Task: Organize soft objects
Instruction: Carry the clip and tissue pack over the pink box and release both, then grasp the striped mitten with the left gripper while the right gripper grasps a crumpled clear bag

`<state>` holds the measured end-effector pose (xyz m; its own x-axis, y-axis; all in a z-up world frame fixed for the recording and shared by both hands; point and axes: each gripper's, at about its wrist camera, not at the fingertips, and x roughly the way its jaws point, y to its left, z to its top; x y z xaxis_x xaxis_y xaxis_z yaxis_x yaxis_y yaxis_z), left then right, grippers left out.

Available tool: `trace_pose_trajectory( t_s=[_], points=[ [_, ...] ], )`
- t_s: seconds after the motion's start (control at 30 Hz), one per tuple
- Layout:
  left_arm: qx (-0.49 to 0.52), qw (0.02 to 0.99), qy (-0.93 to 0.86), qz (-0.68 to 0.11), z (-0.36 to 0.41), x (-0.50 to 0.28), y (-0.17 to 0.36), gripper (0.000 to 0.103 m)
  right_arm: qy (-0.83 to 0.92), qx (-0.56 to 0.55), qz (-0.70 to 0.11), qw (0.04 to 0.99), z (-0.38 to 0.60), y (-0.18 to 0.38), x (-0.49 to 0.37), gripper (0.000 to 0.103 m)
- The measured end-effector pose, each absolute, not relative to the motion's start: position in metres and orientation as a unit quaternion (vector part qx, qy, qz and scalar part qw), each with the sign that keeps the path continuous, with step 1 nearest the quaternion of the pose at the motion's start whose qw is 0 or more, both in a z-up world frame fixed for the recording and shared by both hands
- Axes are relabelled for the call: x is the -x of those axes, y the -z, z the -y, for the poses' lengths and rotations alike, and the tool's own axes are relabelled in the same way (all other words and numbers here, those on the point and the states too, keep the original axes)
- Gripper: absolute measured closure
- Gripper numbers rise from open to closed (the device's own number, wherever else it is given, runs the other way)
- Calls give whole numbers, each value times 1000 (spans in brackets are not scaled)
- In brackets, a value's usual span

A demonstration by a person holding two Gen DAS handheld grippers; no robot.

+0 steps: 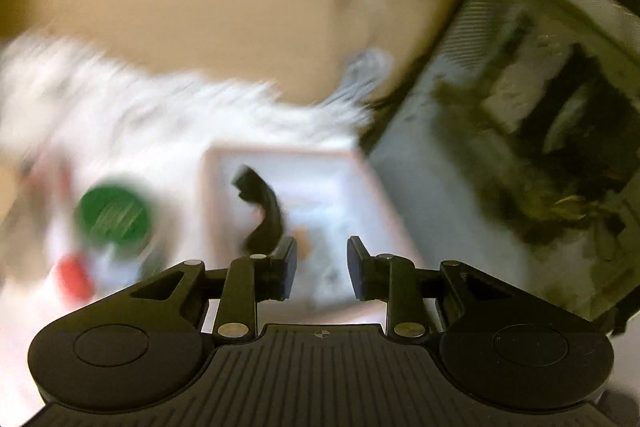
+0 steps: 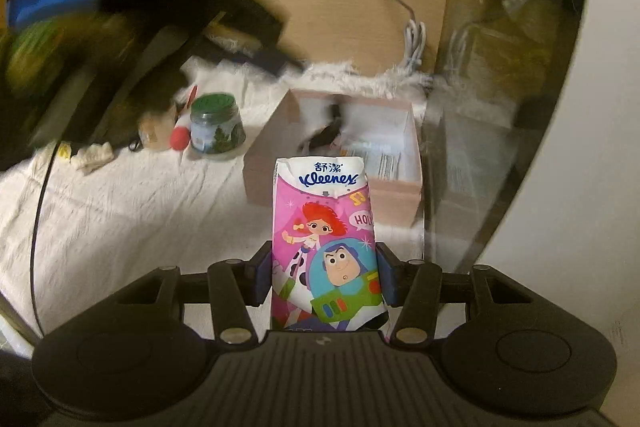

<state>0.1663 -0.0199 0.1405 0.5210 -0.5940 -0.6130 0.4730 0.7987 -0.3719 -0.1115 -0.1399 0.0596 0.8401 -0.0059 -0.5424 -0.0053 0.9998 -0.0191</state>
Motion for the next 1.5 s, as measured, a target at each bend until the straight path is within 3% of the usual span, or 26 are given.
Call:
trace_pose_trajectory(
  t_s=[0.2, 0.27, 0.3, 0.33, 0.47, 0.63, 0.83, 0.97, 1.03, 1.1, 1.17, 1.3, 1.5],
  points=[
    [113, 879, 229, -403, -43, -110, -101, 73, 27, 11, -207, 978, 140, -110, 41, 50],
    [117, 886, 208, -398, -61, -92, -93, 73, 44, -8, -169, 985, 145, -123, 9, 32],
    [122, 888, 201, -395, -72, -84, -91, 73, 61, -16, -160, 985, 148, -127, -9, 16],
    [124, 891, 194, -392, -81, -77, -89, 73, 74, -22, -161, 984, 149, -127, -23, 14],
    [109, 907, 127, -387, -127, -57, -79, 73, 47, -33, -205, 977, 143, -107, -49, 14],
    [172, 897, 3, -407, -202, -63, -60, 73, -5, 23, -250, 968, 97, -68, -41, 14],
    [245, 885, -119, -378, -275, -106, -58, 73, -74, 75, -297, 949, 36, -34, -10, 14],
    [242, 894, -136, -353, -285, -139, -61, 73, -86, 94, -322, 938, 11, -16, 2, 14],
    [236, 893, -142, -356, -283, -157, -57, 66, -83, 95, -335, 934, 3, -8, 1, 14],
    [228, 890, -154, -364, -282, -172, -52, 47, -79, 91, -349, 929, -1, -1, -3, 14],
    [215, 890, -161, -369, -278, -185, -45, 34, -71, 86, -359, 927, -1, 6, -7, 14],
    [209, 889, -164, -373, -275, -197, -36, 26, -37, 67, -385, 920, 9, 24, -22, 13],
    [160, 900, -195, -356, -265, -216, -29, 23, -35, 5, -373, 927, 28, 38, -15, 0]
  ],
)
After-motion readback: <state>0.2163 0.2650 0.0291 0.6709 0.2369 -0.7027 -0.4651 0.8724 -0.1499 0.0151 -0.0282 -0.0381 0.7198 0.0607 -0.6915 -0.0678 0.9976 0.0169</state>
